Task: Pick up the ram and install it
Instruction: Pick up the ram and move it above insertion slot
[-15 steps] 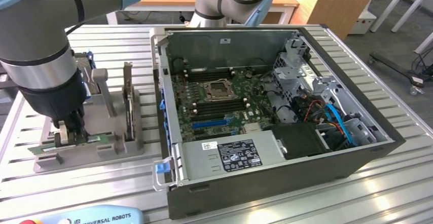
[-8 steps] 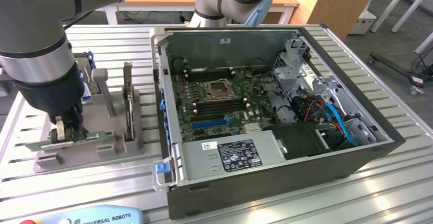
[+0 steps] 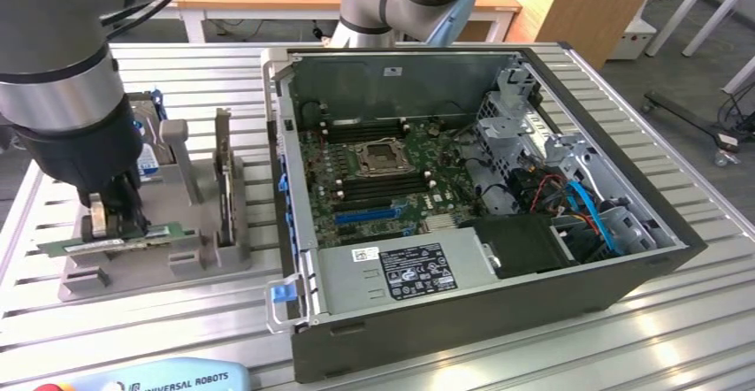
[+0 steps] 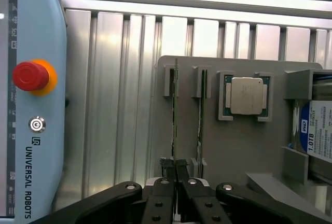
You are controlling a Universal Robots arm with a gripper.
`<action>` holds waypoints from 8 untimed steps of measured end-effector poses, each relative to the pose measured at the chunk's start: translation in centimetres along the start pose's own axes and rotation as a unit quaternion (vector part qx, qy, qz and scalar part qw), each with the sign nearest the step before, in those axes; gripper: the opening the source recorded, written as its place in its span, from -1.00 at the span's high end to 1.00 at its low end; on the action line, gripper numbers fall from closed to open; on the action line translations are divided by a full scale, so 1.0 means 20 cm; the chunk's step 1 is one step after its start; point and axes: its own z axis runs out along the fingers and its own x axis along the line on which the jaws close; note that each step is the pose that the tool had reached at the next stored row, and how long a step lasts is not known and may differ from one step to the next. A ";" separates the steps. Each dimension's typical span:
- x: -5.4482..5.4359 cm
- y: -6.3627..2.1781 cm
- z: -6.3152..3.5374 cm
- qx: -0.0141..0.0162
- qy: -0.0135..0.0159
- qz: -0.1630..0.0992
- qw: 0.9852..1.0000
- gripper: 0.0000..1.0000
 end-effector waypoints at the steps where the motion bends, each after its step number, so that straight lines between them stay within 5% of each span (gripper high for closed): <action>1: 0.00 0.000 -0.008 0.000 0.000 0.001 1.000 0.76; 8: 0.00 0.003 -0.066 0.000 0.000 0.006 1.000 0.76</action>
